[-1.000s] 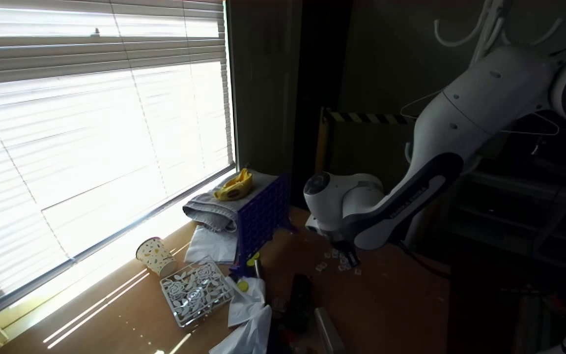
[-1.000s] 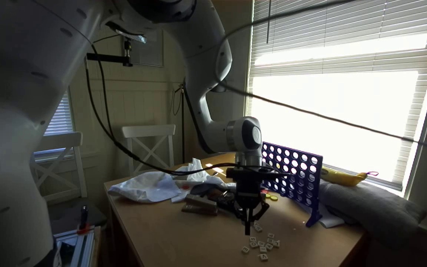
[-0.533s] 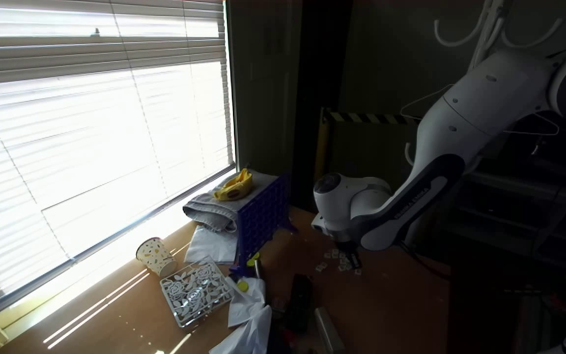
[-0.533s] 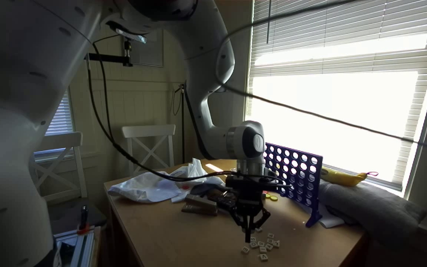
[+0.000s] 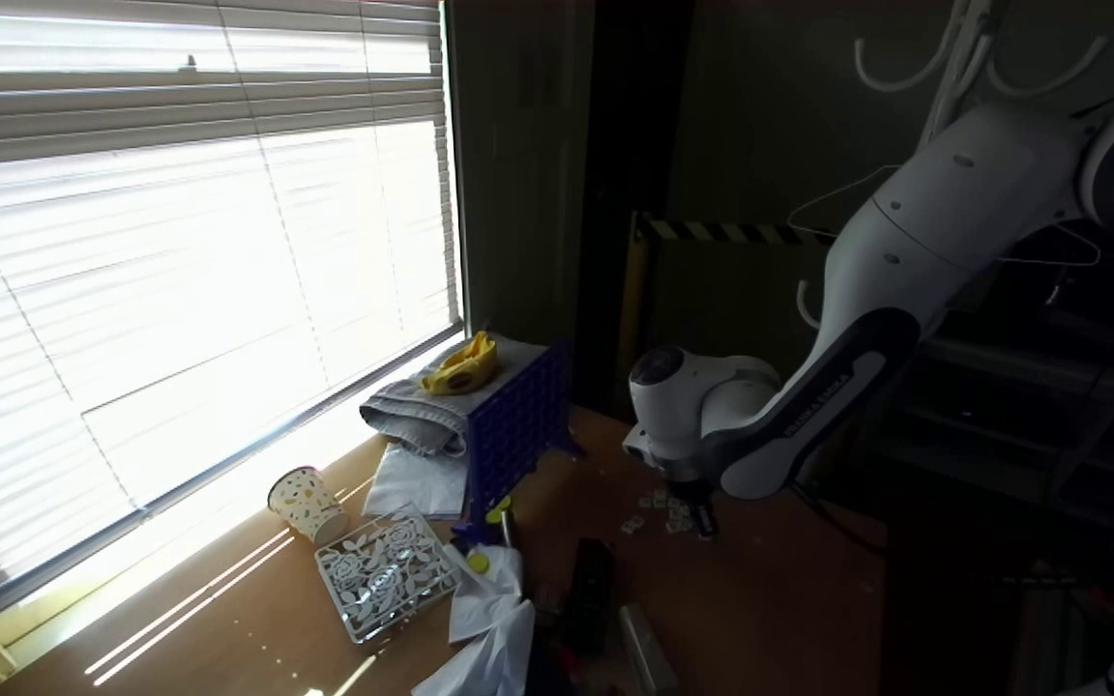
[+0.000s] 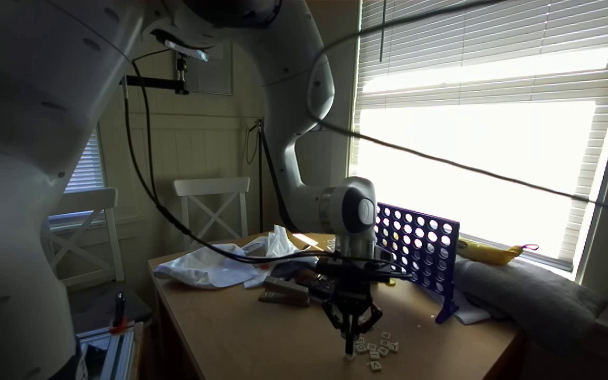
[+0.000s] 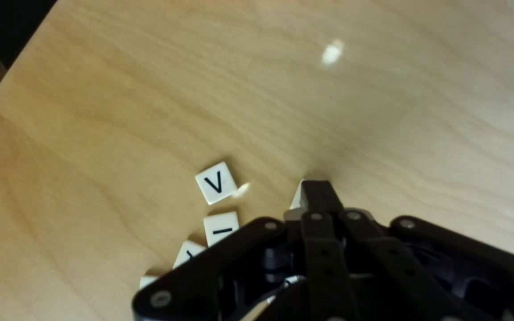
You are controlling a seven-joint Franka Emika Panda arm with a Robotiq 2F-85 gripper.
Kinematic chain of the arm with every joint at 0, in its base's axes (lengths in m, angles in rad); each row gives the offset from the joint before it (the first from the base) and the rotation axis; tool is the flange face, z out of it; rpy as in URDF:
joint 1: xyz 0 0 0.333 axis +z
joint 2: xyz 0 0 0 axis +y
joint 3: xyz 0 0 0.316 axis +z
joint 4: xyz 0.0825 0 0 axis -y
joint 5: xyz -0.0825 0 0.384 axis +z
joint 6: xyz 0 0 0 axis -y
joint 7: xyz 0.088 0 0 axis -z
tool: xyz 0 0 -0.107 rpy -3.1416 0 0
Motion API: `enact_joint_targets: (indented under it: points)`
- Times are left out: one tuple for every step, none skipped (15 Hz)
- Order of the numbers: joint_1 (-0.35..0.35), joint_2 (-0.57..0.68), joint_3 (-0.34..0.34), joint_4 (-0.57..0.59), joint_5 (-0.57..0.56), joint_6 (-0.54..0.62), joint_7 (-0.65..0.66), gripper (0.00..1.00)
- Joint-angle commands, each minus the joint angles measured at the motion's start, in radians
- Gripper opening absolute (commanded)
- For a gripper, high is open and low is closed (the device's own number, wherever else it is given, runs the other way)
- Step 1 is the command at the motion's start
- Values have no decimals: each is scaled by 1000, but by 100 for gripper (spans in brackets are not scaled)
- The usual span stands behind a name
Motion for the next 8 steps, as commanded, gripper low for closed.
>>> enact_joint_targets:
  points:
    - [-3, -16, -9, -37, 20, 53, 23, 0]
    - [-3, -16, -11, -39, 19, 59, 26, 0]
    - [-3, -15, -14, -41, 19, 64, 29, 0]
    - [-4, -15, -15, -42, 20, 68, 30, 0]
    - [-5, -12, -15, -42, 23, 73, 31, 0]
    - [-5, -12, -16, -43, 24, 78, 31, 0]
    - [-6, -11, -14, -43, 27, 82, 29, 0]
    - [-7, -9, -13, -42, 30, 85, 28, 0]
